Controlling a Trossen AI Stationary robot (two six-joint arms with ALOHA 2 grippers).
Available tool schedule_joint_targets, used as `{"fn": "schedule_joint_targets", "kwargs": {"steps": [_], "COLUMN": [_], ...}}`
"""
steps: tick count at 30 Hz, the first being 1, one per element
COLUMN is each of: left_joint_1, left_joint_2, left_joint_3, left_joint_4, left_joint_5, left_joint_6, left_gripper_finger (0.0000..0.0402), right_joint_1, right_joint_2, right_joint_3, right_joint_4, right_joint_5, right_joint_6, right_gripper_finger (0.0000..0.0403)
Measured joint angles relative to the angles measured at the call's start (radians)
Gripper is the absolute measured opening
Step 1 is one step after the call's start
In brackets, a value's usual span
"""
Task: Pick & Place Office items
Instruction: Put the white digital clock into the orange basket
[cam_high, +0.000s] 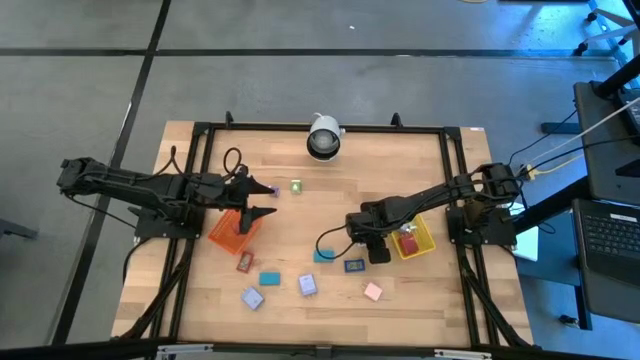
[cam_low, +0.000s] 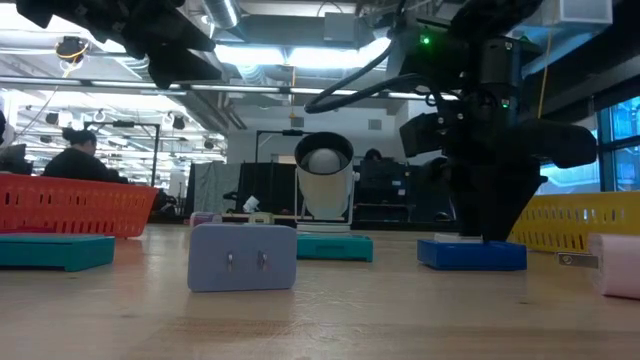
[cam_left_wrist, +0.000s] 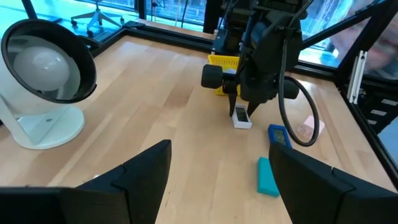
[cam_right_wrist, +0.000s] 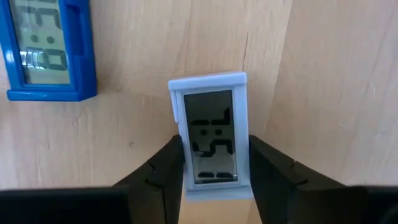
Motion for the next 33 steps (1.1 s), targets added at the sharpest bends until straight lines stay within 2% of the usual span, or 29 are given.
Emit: {"fn": "schedule_joint_targets", "kwargs": {"steps": [8,20,26,33], "left_joint_1": [0.000,0.000,0.013,0.067], "left_joint_2": [0.000,0.000,0.000,0.038], "left_joint_3": [0.000,0.000,0.000,0.001], "left_joint_4": [0.008,0.066,0.068,0.082], "left_joint_5": [-0.010,-0.047,-0.071,-0.056], "left_joint_6": [-0.093,-0.171,-0.213,-0.272], "left_gripper_finger": [0.0267,0.0267,0.0267,0.0267], "right_joint_1": [0.000,-0.003,-0.004,-0.017], "right_joint_2": [-0.006,-0.055,-0.058,-0.059], "right_joint_3": [-0.001,0.014,0.096,0.258], "right_joint_4": [-0.001,-0.019,-0.043,-0.119], "right_joint_5": [0.019,0.207,0.378,0.597], "right_joint_6": [0.000,-0.005,-0.048,-0.094], "right_gripper_finger": [0.0143,0.0143,0.0143,0.0143]}}
